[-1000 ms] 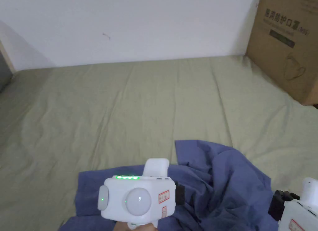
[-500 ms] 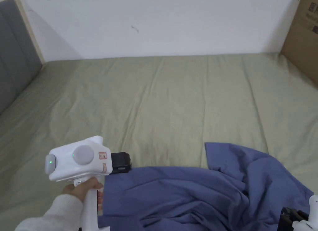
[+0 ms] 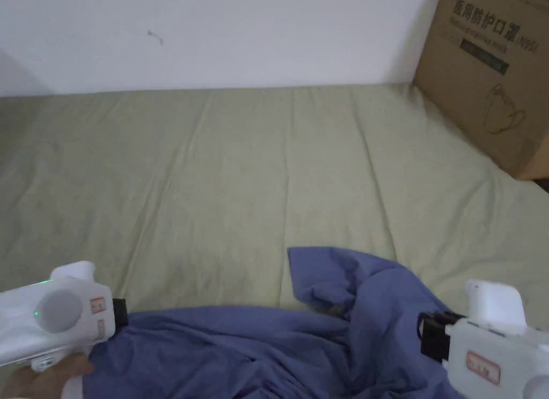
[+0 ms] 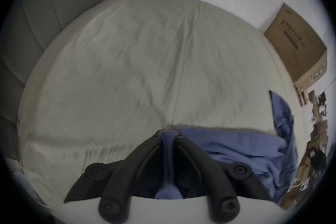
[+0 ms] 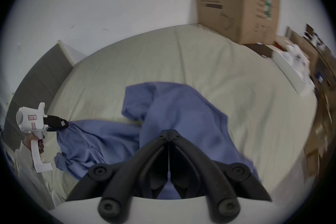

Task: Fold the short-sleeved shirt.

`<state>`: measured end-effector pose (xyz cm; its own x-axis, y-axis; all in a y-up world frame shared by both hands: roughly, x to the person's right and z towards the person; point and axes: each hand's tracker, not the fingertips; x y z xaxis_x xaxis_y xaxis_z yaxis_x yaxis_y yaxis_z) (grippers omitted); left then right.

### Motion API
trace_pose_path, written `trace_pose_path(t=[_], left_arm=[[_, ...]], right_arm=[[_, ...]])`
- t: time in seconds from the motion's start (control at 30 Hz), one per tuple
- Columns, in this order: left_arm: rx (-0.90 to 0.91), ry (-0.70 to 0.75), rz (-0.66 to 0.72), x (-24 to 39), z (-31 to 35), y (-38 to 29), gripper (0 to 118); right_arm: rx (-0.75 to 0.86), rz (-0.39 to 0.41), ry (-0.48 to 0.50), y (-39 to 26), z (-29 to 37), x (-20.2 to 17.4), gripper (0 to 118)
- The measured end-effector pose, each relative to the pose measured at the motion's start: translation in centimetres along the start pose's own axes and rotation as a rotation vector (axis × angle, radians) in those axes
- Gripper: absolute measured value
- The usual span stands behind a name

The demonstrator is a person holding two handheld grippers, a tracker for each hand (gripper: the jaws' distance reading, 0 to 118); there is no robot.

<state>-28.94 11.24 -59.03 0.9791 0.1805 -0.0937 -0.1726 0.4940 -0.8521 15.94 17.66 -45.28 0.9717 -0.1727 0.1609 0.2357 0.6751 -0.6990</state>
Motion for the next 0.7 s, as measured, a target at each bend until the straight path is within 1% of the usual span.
trace_pose_path(t=[0.03, 0.07, 0.1, 0.13, 0.17, 0.2, 0.23, 0.3, 0.37, 0.4, 0.43, 0.47, 0.5, 0.53, 0.57, 0.6, 0.63, 0.67, 0.7], left_arm=[[0.012, -0.001, 0.006, -0.2, 0.7, 0.0, 5], [0.024, 0.007, 0.000, -0.3, 1.5, 0.0, 5], [0.039, -0.003, -0.008, -0.3, 2.5, 0.0, 5], [0.053, -0.014, -0.021, -0.2, 3.3, 0.0, 5], [0.065, -0.016, -0.040, -0.1, 3.8, 0.0, 5], [0.066, -0.014, -0.047, 0.1, 4.3, 0.0, 5], [0.071, -0.019, -0.048, 0.2, 4.6, 0.0, 5], [0.078, -0.025, -0.061, 0.5, 5.0, 0.0, 5], [0.085, -0.019, -0.067, 0.7, 5.0, -0.1, 5], [0.079, -0.014, -0.071, 0.7, 4.7, 0.0, 5], [0.072, -0.013, -0.077, 0.7, 4.6, 0.0, 5], [0.066, -0.011, -0.082, 0.8, 4.6, -0.1, 5], [0.065, -0.004, -0.080, 0.8, 4.7, -0.1, 5], [0.066, 0.000, -0.084, 0.7, 4.5, 0.0, 5], [0.073, 0.001, -0.087, 0.7, 4.6, 0.0, 5], [0.073, 0.002, -0.082, 0.7, 4.9, 0.1, 5], [0.074, 0.000, -0.082, 0.7, 5.1, 0.1, 5], [0.071, -0.001, -0.080, 0.5, 5.2, 0.3, 5], [0.072, 0.002, -0.080, 0.5, 5.9, 0.3, 5]], right_arm=[[-0.009, 0.021, 0.044, 1.8, -1.3, 0.6, 5], [-0.042, 0.065, 0.077, 3.7, -3.0, 1.3, 26], [-0.079, 0.089, 0.063, 5.8, -5.5, 1.9, 66], [-0.113, 0.102, 0.044, 7.3, -8.0, 2.5, 89], [-0.170, 0.127, 0.050, 8.7, -10.7, 3.4, 91], [-0.219, 0.094, -0.002, 10.1, -13.2, 3.9, 91], [-0.280, 0.084, -0.040, 10.6, -15.5, 4.6, 91], [-0.393, 0.041, -0.098, 11.1, -19.5, 5.5, 91], [-0.443, 0.048, -0.078, 10.1, -22.0, 5.8, 89], [-0.458, 0.047, -0.090, 9.8, -22.1, 5.4, 89], [-0.485, 0.047, -0.098, 10.1, -21.3, 4.4, 86], [-0.443, 0.148, -0.124, 10.4, -20.6, 3.9, 77], [-0.447, 0.170, -0.125, 10.7, -19.8, 3.4, 47], [-0.429, 0.221, -0.093, 10.6, -19.1, 2.8, 13], [-0.409, 0.259, -0.099, 10.3, -18.6, 2.2, 2], [-0.417, 0.277, -0.135, 10.0, -18.3, 1.7, 2], [-0.414, 0.303, -0.146, 9.8, -18.3, 1.8, 2], [-0.452, 0.301, -0.102, 9.4, -18.0, 1.6, 2], [-0.464, 0.304, -0.078, 9.4, -17.4, 1.4, 2]])
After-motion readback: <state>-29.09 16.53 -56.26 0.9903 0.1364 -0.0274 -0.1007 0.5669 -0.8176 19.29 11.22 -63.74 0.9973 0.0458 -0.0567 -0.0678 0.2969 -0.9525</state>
